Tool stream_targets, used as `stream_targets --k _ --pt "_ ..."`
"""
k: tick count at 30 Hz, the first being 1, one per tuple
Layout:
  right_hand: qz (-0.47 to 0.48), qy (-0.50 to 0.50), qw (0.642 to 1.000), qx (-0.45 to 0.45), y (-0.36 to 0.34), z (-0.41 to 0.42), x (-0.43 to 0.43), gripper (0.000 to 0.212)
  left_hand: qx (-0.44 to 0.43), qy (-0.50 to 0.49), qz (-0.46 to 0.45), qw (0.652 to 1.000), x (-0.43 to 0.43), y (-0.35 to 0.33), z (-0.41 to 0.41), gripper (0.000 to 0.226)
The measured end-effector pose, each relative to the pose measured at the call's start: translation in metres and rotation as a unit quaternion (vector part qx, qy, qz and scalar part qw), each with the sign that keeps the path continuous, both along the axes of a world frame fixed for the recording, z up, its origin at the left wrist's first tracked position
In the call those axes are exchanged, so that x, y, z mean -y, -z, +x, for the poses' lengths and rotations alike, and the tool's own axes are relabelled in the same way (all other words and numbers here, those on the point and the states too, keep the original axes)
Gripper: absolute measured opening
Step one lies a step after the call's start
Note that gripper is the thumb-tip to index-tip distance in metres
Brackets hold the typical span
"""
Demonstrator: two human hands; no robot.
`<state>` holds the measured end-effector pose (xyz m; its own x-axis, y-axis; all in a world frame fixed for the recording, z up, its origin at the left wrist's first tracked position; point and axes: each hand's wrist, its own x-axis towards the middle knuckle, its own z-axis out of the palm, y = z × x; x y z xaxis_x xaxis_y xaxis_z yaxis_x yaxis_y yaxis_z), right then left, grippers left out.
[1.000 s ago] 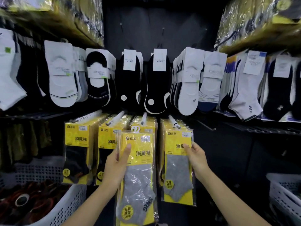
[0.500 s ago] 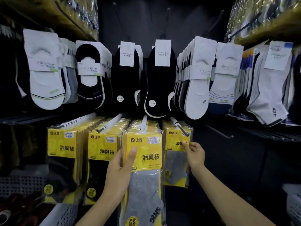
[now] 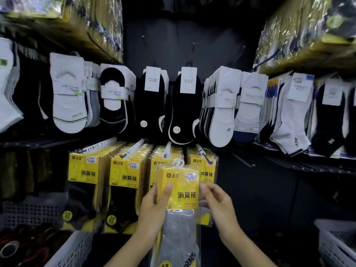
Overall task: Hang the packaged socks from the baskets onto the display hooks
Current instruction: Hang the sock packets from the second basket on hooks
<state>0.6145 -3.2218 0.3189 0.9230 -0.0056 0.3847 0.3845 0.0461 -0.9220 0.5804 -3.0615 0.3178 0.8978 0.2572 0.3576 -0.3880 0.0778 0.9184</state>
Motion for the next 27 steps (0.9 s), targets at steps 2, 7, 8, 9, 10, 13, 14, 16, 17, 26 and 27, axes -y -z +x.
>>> stream_targets --k 2,7,8,9,10,13,14,16,17,26,27 --pt "-0.011 -0.013 1.0 0.013 -0.009 -0.021 -0.002 0.023 -0.009 0.001 -0.018 1.0 0.007 -0.004 -0.008 0.049" --pt "0.003 -0.014 1.0 0.001 -0.016 -0.042 0.004 0.02 -0.024 0.007 -0.02 0.999 0.016 -0.012 -0.029 0.037" --pt "0.008 -0.016 1.0 -0.004 -0.015 -0.043 0.006 0.021 -0.027 0.022 -0.017 0.999 0.016 -0.014 -0.033 0.034" --pt "0.014 -0.015 1.0 -0.012 -0.015 -0.044 0.009 0.021 -0.028 0.039 -0.017 0.999 0.015 -0.014 -0.035 0.032" --pt "0.021 -0.012 0.999 -0.025 -0.013 -0.043 0.011 0.021 -0.032 0.05 -0.02 0.998 0.015 -0.015 -0.037 0.032" --pt "0.046 0.016 0.996 -0.072 -0.005 -0.032 0.024 0.02 -0.066 0.032 -0.018 0.997 0.009 -0.01 -0.038 0.02" --pt "0.05 0.034 0.994 -0.092 -0.001 -0.026 0.03 0.021 -0.068 0.026 -0.004 0.997 0.008 -0.01 -0.038 0.017" --pt "0.066 0.067 0.987 -0.128 0.006 -0.017 0.042 0.019 -0.065 0.006 0.017 0.998 0.003 -0.006 -0.035 0.013" --pt "0.073 0.081 0.985 -0.137 0.008 -0.013 0.047 0.018 -0.067 -0.006 0.019 0.998 -0.001 -0.004 -0.033 0.009" --pt "0.054 0.138 0.986 -0.077 -0.008 0.027 0.061 0.014 -0.037 -0.057 0.021 0.997 -0.021 0.002 -0.02 0.014" --pt "0.05 0.127 0.988 -0.069 -0.009 0.032 0.058 0.013 -0.035 -0.058 0.02 0.998 -0.022 0.003 -0.018 0.014"
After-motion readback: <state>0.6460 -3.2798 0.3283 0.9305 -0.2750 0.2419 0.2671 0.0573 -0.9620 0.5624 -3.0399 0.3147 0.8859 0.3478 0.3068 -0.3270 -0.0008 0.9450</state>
